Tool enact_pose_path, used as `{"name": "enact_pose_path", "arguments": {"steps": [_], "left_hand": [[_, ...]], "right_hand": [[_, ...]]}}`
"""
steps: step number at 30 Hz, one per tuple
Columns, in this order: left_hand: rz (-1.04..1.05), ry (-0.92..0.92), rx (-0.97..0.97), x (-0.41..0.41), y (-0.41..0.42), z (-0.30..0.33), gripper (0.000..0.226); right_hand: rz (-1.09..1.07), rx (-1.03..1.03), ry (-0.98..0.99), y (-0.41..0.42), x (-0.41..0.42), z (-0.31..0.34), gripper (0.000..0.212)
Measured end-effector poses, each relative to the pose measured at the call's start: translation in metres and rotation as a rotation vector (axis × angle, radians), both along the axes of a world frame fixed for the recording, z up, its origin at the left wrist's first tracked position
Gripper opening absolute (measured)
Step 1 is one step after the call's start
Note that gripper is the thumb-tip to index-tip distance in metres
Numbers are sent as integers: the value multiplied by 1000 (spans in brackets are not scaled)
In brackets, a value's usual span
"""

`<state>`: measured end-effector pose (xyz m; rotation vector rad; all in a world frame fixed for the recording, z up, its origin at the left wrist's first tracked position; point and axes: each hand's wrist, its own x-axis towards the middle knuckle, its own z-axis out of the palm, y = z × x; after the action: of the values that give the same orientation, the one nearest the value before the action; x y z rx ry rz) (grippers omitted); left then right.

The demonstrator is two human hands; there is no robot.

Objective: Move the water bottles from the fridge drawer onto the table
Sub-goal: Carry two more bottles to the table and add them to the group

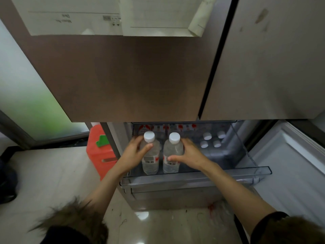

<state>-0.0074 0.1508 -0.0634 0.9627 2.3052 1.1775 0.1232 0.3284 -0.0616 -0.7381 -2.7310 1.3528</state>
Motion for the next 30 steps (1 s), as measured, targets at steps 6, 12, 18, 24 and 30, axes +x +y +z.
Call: {"name": "enact_pose_path", "arguments": {"steps": [6,12,18,24,30], "left_hand": [[56,-2,55,7,5,5,33],[83,68,102,7,-3,4,30],[10,198,161,20,-10,26,28],[76,302,237,51,-35,57,45],[254,369,458,87,-64,125,38]], "right_hand": [[-40,10,50,-7,-5,1,70],[-66,55,67,-16,-2,8,67],[-45,169,112,-27,10,24,72],[-13,225,212,-43,32,55,76],[70,294,530,-65,52,114,69]]}}
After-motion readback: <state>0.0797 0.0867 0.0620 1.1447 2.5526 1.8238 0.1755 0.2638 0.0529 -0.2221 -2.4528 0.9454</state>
